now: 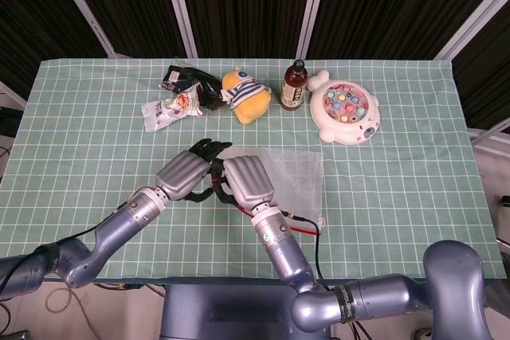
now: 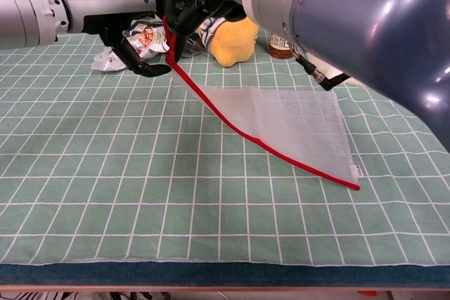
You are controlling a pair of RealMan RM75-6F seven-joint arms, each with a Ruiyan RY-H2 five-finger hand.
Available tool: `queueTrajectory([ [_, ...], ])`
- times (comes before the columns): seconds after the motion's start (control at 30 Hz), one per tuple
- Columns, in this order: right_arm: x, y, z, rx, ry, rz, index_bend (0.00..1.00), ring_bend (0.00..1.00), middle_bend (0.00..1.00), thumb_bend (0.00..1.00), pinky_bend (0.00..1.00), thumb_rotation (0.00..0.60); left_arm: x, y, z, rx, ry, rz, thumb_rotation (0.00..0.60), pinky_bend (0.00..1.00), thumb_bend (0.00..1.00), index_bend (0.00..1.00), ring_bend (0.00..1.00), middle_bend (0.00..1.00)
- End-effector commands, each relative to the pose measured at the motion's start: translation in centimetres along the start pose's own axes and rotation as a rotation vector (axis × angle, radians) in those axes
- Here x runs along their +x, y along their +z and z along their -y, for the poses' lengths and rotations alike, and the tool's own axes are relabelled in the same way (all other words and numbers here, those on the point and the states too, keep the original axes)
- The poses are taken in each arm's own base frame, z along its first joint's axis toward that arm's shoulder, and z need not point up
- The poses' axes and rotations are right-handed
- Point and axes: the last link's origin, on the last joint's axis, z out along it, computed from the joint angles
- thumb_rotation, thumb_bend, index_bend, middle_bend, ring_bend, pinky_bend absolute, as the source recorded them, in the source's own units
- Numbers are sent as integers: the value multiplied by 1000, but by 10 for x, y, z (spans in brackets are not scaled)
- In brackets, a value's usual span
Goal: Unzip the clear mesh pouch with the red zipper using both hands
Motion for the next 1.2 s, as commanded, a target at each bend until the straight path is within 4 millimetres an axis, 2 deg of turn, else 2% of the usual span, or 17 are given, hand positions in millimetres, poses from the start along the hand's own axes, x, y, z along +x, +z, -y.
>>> queueTrajectory([
  [0.03, 0, 0, 0, 0, -1, -2, 643, 1000, 1000, 571, 953, 600, -1, 0, -1, -1, -10, -7, 600, 0, 371, 574, 0, 29],
  [0.33, 1, -1, -1, -1, 0, -8, 643, 1000, 1000, 571, 953, 600, -1, -1, 1, 11, -31, -44, 600, 0, 404, 600, 0, 52],
  [0.67, 10, -5, -6, -18, 12, -29, 643, 1000, 1000, 571, 953, 600, 10, 0, 3, 45, -67, -124, 600, 0, 404, 606, 0, 60],
  [1.2, 21, -22, -38, -100, 44, -41, 647, 1000, 1000, 571, 953, 600, 35, 5, -1, 97, -142, -273, 600, 0, 404, 609, 0, 60],
])
